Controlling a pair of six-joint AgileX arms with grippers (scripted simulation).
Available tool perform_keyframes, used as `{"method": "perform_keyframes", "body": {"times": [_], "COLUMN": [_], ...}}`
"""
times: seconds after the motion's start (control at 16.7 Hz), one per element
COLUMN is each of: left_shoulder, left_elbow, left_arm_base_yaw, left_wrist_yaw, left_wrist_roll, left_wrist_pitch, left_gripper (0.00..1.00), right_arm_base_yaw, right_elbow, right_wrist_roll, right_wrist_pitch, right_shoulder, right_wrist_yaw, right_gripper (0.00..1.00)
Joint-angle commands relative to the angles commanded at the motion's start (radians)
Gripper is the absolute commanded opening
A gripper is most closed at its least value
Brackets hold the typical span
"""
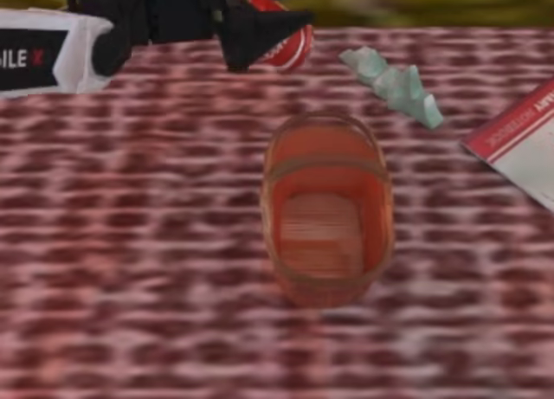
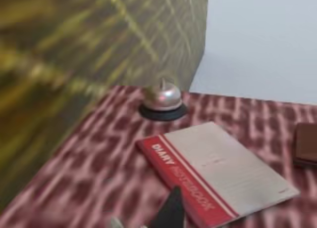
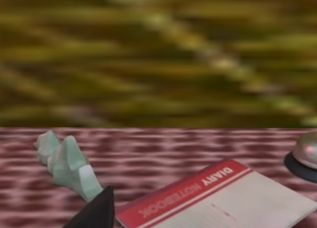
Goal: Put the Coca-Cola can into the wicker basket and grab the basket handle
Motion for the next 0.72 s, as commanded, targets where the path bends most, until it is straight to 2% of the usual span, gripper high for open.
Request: {"method": "perform_keyframes", "body": {"times": [0.18,0.3,0.42,0.72], "left_shoulder": [-0.043,-0.057,-0.062,-0.058], "left_elbow": [-0.106,-0.155,-0.178,-0.175], "left_arm_base_yaw": [-0.025,-0.036,-0.041,-0.036], "left_wrist_yaw": [0.11,0.157,0.177,0.176], "left_wrist_roll": [-0.08,-0.119,-0.138,-0.136], "left_wrist_pitch": [0.178,0.252,0.284,0.283], "left_gripper": [0.0,0.0,0.0,0.0], "right_arm_base_yaw": [0.0,0.0,0.0,0.0], "right_elbow": [0.0,0.0,0.0,0.0], "right_wrist_roll": [0.0,0.0,0.0,0.0], "right_wrist_pitch": [0.0,0.0,0.0,0.0], "right_shoulder": [0.0,0.0,0.0,0.0], "right_wrist_yaw": [0.0,0.0,0.0,0.0], "right_gripper": [1.0,1.0,1.0,1.0]}}
